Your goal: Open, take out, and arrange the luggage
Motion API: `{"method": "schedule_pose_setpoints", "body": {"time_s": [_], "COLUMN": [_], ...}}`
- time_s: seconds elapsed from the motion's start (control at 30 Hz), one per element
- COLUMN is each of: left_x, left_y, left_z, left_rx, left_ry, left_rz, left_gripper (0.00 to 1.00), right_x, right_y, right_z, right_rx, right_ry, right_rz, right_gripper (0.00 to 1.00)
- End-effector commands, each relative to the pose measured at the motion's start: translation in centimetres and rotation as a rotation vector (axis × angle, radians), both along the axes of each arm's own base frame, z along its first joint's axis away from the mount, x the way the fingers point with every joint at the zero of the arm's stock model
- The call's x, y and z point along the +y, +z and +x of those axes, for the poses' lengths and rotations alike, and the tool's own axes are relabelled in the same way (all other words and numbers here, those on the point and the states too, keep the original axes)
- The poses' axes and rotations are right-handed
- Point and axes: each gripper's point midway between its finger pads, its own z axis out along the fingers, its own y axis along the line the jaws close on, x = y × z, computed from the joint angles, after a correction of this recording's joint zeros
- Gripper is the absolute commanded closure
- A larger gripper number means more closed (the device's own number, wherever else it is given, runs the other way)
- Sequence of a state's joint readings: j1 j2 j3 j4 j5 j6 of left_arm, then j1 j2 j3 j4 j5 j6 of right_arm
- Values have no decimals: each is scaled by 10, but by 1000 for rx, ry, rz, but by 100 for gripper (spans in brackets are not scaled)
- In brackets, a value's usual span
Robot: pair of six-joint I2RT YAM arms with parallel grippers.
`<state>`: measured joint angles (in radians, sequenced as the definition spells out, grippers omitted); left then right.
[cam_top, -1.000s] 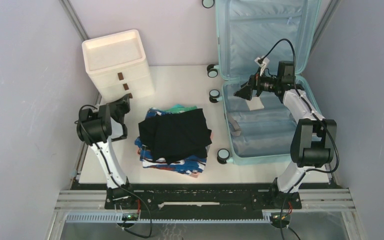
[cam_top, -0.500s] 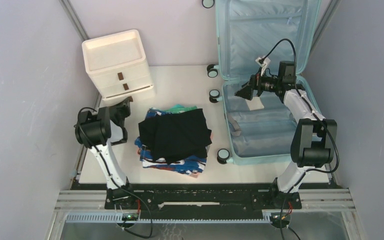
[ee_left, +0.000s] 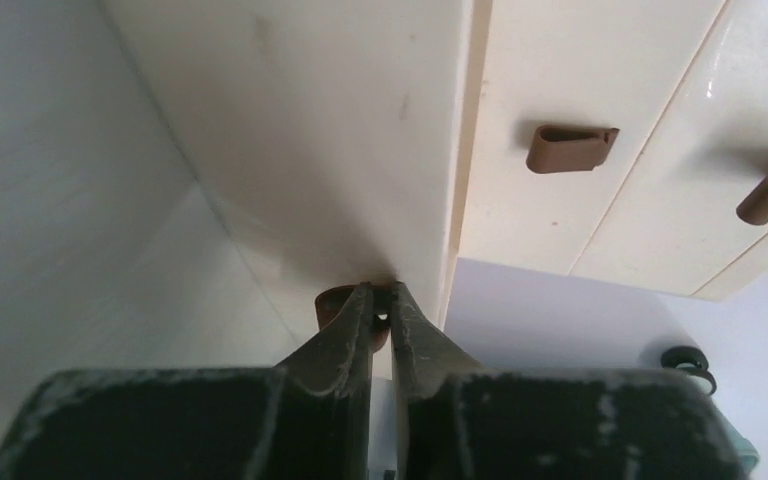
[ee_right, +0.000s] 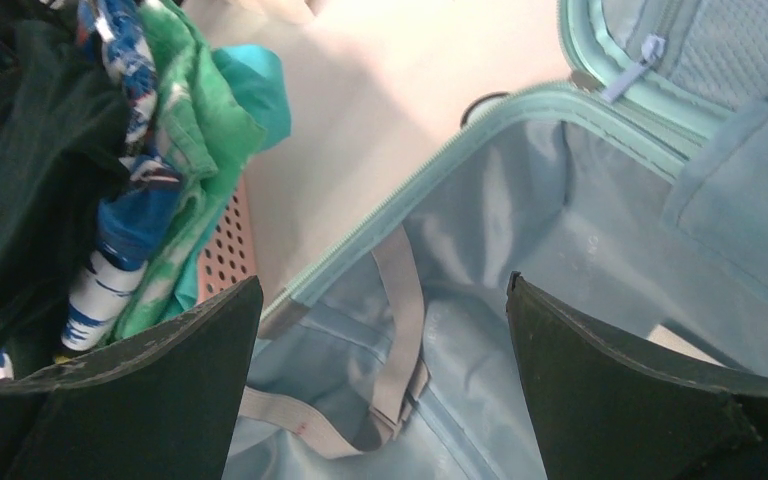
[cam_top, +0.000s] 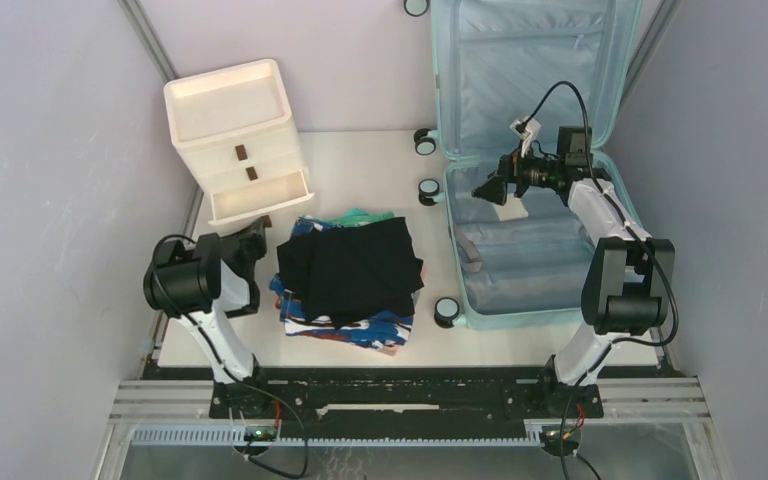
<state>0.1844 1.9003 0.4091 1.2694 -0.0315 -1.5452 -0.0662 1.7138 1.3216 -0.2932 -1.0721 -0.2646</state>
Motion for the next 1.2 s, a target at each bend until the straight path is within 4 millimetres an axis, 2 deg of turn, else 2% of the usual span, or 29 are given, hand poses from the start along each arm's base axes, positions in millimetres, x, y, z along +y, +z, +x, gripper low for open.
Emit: {"method": "schedule_pose_setpoints", "body": {"time_s": [0.0, 0.07, 0.1, 0.17, 0.33, 0.47, 0.57, 0.7, 0.83, 0.93, 1.07, 1.17], "left_x": [3, 2, 1, 1, 2, 2, 3, 8, 23, 37, 52, 51], "left_y": [5, 10, 14, 21, 44, 52, 54, 64, 94, 119, 148, 171], "left_z": [-13, -13, -12, -13, -21, -40, -58, -86, -111, -130, -153, -157], "left_rx": [17, 26, 26, 34, 61, 119, 187, 272, 318, 332, 317, 258], "left_ry": [25, 14, 10, 0, -24, -40, -62, -77, -33, 38, 160, 170], "left_rz": [29, 39, 48, 76, 186, 291, 391, 543, 698, 788, 824, 847], "left_gripper": [73, 50, 42, 35, 30, 28, 26, 23, 13, 1, 0, 0], "right_x": [-18, -25, -29, -37, -62, -92, -103, -107, -111, -110, -110, -111], "right_y": [3, -7, -12, -22, -55, -96, -111, -128, -150, -159, -164, -167], "right_z": [11, 13, 15, 18, 26, 39, 48, 54, 55, 55, 59, 61], "right_rx": [-105, -114, -113, -105, -32, 139, 179, 213, 289, 314, 327, 350], "right_ry": [-34, -47, -58, -81, -155, -274, -339, -408, -481, -491, -494, -496], "right_rz": [-136, -193, -220, -274, -423, -578, -627, -682, -736, -736, -741, -747], "right_gripper": [0, 0, 0, 0, 0, 0, 0, 0, 0, 0, 0, 0]}}
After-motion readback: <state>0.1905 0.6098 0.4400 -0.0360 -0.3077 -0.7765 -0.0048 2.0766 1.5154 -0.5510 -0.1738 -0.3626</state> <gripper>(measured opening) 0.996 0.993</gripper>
